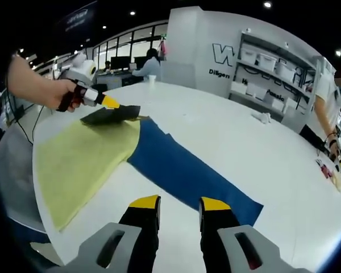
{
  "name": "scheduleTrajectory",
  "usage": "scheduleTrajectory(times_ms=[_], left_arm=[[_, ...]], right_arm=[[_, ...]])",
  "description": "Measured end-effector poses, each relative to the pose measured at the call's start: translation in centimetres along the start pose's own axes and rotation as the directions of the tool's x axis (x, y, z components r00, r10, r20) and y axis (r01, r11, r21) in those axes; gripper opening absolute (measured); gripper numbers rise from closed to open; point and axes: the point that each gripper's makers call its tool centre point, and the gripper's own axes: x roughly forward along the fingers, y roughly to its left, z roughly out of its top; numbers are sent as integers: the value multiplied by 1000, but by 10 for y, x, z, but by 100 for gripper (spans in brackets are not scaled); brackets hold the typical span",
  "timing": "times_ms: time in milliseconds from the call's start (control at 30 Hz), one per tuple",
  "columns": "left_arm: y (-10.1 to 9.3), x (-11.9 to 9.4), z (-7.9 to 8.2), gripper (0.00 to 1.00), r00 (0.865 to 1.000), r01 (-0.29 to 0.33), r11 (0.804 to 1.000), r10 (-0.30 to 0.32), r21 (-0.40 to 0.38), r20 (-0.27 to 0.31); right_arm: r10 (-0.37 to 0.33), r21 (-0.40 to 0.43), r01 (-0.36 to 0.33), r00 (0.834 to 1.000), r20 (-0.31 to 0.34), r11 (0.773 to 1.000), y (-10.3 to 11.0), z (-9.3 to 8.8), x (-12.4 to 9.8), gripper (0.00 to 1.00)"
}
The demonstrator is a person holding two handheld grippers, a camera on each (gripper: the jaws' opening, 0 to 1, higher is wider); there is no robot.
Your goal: Fold the garment on the visible template until the final outline fits inside the template.
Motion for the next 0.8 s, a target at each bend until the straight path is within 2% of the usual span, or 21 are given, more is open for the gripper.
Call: scheduleTrajectory(times_ms=[200, 500, 800], left_arm=[[1, 12, -13, 3, 1000, -4, 1000, 4, 4, -30], [-8, 28, -35, 3, 997, 11, 1000, -10, 11, -78], [-12, 36, -50, 3, 994, 22, 1000, -21, 9, -109]], right_arm=[[-4, 5, 4, 1000, -3, 1000, 1, -3, -3, 21], [-5, 8, 5, 1000, -9, 1000, 2, -6, -4, 21], [-7, 9, 7, 1000, -16, 1000, 3, -7, -3, 21]])
